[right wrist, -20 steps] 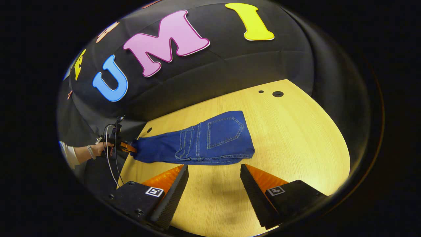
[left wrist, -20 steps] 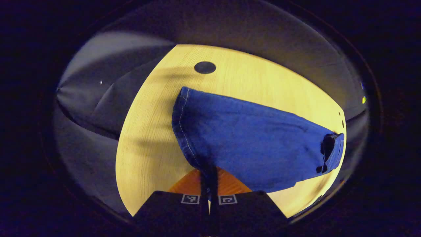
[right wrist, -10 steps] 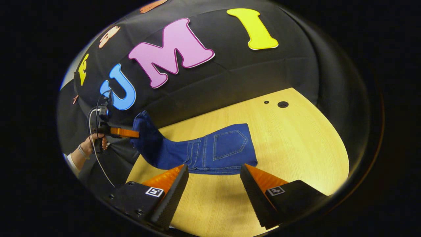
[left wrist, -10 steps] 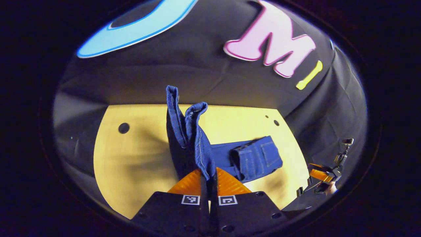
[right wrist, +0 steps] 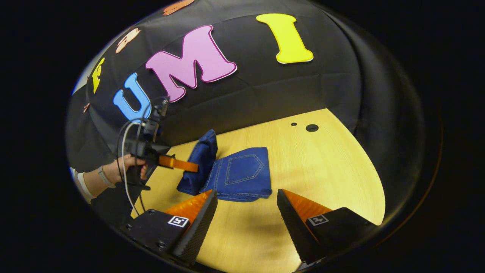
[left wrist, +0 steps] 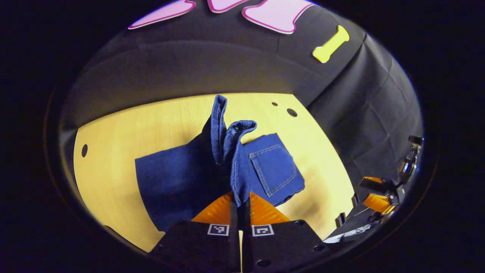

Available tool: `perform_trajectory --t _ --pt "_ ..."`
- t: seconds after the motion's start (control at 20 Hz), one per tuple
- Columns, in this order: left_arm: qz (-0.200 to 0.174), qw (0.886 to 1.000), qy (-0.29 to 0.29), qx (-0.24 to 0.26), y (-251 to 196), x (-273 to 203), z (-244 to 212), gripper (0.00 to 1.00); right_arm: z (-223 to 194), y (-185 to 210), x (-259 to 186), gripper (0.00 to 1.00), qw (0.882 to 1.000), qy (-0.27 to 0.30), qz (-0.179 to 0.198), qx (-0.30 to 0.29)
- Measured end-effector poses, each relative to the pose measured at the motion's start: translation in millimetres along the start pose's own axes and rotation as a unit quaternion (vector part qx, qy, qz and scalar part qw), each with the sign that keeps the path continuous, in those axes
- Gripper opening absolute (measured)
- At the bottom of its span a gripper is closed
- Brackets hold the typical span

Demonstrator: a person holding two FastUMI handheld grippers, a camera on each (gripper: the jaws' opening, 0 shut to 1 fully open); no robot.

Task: Grasp the waist and the cuffs of the jeans and fold them to make the two legs overlap; first hold the waist and fold one-third of the jeans toward the cuffs, then hold the cuffs and fold the remaining one-third in the same direction to finish folding.

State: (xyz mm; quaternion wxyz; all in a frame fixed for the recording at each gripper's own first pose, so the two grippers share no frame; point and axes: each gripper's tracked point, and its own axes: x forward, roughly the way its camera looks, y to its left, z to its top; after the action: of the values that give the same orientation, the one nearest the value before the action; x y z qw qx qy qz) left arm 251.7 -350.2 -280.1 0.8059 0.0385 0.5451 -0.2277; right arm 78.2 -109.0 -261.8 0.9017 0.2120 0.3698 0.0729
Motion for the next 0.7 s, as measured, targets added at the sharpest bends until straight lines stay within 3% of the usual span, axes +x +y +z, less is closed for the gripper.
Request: perform_trajectory --t 0.2,0.3,0.45,0.7 --pt "0.02 0.999 -0.009 0.03 -30 19 -7 0.3 3 -2 5 0.97 1.0 0.007 0.021 -0.022" --pt "0.034 0.995 -0.069 0.071 -53 12 9 1.0 10 2 7 0.97 0.999 0.003 0.032 -0.035" --pt "0.084 0.976 -0.156 0.129 -64 -38 16 0.97 25 11 -3 0.97 0.997 -0.024 0.033 -0.064" --pt "0.096 0.954 -0.267 0.094 -89 -153 -24 0.96 50 50 -48 0.97 0.991 -0.09 0.033 -0.089"
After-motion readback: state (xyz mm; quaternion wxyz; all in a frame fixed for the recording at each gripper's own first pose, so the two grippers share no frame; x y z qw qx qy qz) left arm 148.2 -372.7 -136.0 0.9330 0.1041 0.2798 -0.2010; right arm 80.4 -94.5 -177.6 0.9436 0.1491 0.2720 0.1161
